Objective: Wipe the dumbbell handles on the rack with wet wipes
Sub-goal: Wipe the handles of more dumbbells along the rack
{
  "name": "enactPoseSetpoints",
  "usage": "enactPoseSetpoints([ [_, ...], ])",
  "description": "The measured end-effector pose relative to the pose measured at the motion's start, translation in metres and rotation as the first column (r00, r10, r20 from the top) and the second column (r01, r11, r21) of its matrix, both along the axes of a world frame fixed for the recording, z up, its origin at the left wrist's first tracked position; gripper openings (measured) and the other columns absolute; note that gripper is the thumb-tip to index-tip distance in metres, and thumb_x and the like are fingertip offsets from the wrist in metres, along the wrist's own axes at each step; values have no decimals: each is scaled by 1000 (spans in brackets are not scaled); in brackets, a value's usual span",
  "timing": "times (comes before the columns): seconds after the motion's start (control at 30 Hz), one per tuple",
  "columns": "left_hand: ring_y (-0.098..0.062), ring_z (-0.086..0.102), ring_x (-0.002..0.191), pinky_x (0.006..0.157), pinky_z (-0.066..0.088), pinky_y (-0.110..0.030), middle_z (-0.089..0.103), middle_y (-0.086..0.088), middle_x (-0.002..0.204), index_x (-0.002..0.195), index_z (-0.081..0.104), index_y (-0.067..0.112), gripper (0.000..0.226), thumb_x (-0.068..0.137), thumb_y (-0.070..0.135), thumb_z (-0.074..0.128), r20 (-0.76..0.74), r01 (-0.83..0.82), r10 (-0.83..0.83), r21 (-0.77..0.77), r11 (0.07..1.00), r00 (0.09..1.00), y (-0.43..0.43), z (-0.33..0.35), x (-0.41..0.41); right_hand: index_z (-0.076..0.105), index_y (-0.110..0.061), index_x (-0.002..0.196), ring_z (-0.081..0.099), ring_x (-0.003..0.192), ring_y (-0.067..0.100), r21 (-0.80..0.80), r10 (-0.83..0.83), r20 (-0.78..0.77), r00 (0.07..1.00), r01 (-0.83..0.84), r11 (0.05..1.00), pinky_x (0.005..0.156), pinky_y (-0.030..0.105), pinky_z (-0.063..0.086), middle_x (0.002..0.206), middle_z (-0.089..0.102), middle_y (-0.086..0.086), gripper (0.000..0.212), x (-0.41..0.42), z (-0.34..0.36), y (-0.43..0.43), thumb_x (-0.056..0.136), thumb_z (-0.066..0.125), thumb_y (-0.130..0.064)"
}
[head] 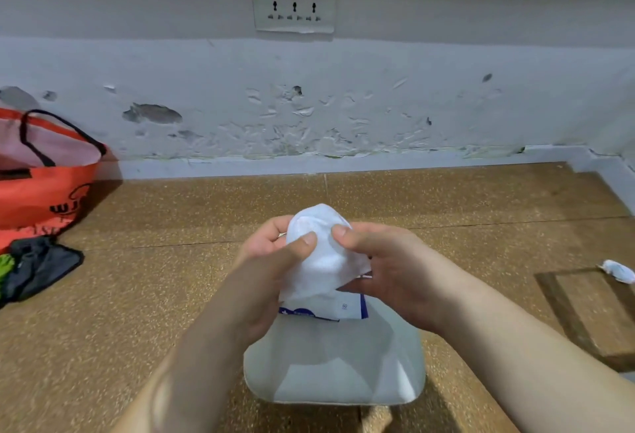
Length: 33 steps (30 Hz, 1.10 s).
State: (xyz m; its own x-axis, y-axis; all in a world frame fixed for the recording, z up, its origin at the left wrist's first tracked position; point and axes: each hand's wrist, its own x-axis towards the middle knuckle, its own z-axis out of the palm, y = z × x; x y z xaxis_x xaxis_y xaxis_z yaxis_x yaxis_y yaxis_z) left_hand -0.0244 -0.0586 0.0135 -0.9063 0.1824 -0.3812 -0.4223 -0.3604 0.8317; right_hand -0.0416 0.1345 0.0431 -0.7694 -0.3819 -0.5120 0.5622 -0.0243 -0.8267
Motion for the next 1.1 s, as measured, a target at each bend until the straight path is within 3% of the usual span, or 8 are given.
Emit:
enactPoseSetpoints([
  [0.17, -44, 69, 110, 99, 55, -56, 70, -22, 123, 125, 68, 29, 59, 71, 14, 85, 17, 83, -81, -165, 983, 997, 4, -14, -2, 70, -5, 124, 70, 115, 37, 40, -29, 110, 994, 25, 999, 95, 47, 55, 122, 74, 16, 35, 5, 0, 2, 97, 69, -27],
  [0.3, -43, 69, 112, 99, 52, -53, 70, -25, 124, 131, 69, 23, 53, 79, 19, 82, 60, 250, -244, -152, 956, 968, 7, -8, -2, 58, -18, 80, 57, 74, 24, 151, -180, 8, 984, 177, 973, 66, 35, 43, 80, 60, 7, 18, 3, 8, 7, 83, 75, -19],
  [0.47, -32, 67, 119, 91, 56, -42, 65, -25, 134, 129, 71, 13, 54, 85, 45, 70, 134, 250, -273, 165, 954, 953, 31, 8, 7, 52, -22, 78, 55, 69, 18, 27, -243, 38, 969, 243, 970, 63, 33, 42, 73, 58, 1, 27, 4, 22, 12, 93, 74, -25],
  [0.63, -38, 50, 141, 126, 23, -54, 57, -22, 146, 143, 59, 5, 83, 86, 64, 64, 369, -9, -184, 464, 886, 911, 83, 51, 49, 59, -18, 87, 70, 90, 30, -53, -385, 159, 909, 397, 916, 82, 44, 54, 96, 72, 15, 22, 48, 60, 35, 89, 78, -27],
  [0.77, -33, 57, 136, 119, 39, -49, 62, -19, 141, 137, 65, 7, 56, 98, 47, 63, 456, 58, -253, 399, 915, 853, 124, 134, 95, 59, -12, 99, 74, 76, 22, -30, -519, 309, 797, 553, 833, 64, 33, 59, 89, 76, 9, 32, 104, 132, 68, 82, 80, -30],
  [0.87, -31, 66, 123, 94, 58, -42, 66, -21, 135, 135, 63, 3, 47, 91, 19, 70, 449, 204, -292, 234, 951, 844, 143, 208, 117, 62, -11, 96, 72, 82, 26, -4, -583, 328, 743, 619, 786, 76, 40, 59, 91, 74, 12, 30, 142, 206, 96, 80, 81, -27],
  [1.0, -42, 60, 130, 113, 45, -53, 62, -28, 137, 138, 56, -7, 61, 86, 17, 74, 374, 372, -460, 286, 883, 805, 161, 320, 137, 65, -10, 89, 71, 80, 26, 56, -666, 256, 701, 677, 734, 66, 35, 57, 91, 72, 16, 19, 198, 314, 131, 84, 80, -20],
  [1.1, -40, 58, 132, 119, 37, -53, 63, -24, 138, 138, 60, -3, 53, 89, 16, 71, 327, 520, -626, 359, 775, 708, 185, 420, 173, 64, 1, 111, 69, 98, 34, 54, -754, 273, 598, 773, 632, 88, 44, 56, 112, 72, 26, 50, 263, 403, 157, 79, 80, -34],
])
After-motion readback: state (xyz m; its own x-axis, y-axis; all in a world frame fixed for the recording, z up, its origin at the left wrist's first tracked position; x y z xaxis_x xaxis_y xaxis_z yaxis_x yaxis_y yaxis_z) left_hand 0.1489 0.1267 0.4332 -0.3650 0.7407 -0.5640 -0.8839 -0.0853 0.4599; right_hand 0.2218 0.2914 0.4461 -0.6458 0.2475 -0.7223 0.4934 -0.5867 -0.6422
